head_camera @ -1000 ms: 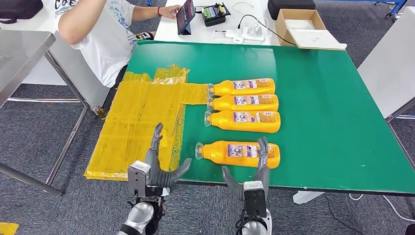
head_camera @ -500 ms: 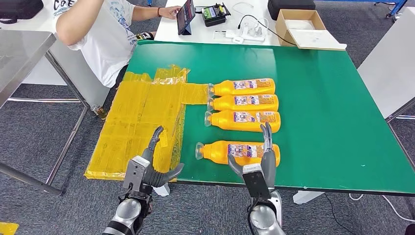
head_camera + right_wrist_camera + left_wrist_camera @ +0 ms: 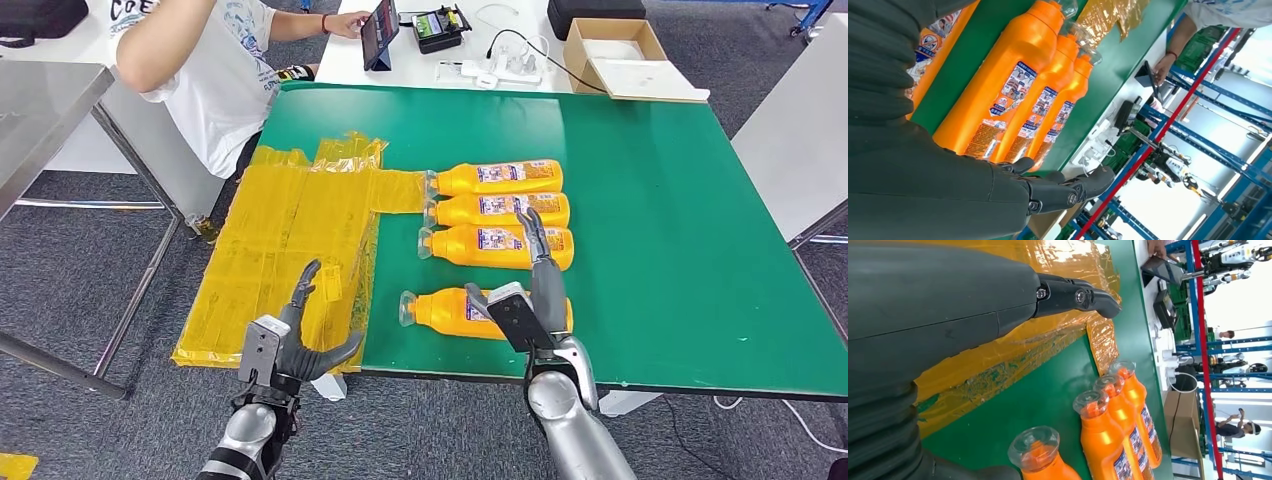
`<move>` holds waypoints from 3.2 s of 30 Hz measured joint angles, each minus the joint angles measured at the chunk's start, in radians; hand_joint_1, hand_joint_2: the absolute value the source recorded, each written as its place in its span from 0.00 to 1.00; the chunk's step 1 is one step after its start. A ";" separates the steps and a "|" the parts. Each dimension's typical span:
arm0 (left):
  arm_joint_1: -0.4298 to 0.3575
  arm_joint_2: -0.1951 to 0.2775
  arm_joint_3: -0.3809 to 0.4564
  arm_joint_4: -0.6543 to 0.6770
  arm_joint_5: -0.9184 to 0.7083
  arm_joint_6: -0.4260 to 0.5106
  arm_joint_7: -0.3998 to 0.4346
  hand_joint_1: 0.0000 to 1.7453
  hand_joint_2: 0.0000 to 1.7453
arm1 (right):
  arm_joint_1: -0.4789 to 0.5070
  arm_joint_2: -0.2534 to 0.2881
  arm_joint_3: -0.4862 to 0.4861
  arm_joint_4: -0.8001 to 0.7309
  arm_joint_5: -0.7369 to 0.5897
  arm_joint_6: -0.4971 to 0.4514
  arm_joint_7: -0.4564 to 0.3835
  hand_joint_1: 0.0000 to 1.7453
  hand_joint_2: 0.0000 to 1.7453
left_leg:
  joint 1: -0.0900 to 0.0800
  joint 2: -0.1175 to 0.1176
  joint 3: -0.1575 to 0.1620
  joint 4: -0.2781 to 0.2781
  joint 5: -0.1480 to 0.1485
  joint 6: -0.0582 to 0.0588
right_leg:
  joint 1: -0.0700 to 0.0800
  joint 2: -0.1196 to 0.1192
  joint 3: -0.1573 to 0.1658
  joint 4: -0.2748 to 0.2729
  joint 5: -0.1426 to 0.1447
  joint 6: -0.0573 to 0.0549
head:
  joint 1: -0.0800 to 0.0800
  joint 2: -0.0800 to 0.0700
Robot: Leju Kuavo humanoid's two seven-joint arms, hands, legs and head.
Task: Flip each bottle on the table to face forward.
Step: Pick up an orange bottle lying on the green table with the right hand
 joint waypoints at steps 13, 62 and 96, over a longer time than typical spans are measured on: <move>-0.042 0.000 0.056 0.069 0.121 -0.084 -0.035 0.00 1.00 | -0.199 -0.040 0.151 0.165 0.028 0.276 0.111 0.00 1.00 | 0.000 0.000 0.000 0.000 0.002 0.001 | 0.000 0.000 0.000 0.001 0.001 0.000 | 0.000 0.000; -0.117 0.008 0.190 0.179 0.212 -0.031 -0.105 0.00 1.00 | -0.081 -0.234 0.243 0.092 0.084 0.192 0.177 0.00 1.00 | 0.000 0.000 -0.001 0.000 0.001 0.001 | 0.000 0.000 -0.001 0.000 0.000 0.000 | 0.000 0.000; -0.104 0.008 0.193 0.179 0.227 -0.040 -0.093 0.00 1.00 | -0.130 -0.216 0.200 0.256 0.152 0.250 0.230 0.00 1.00 | 0.000 0.000 0.002 0.000 0.001 0.001 | 0.000 0.000 0.001 0.000 0.000 0.000 | 0.000 0.000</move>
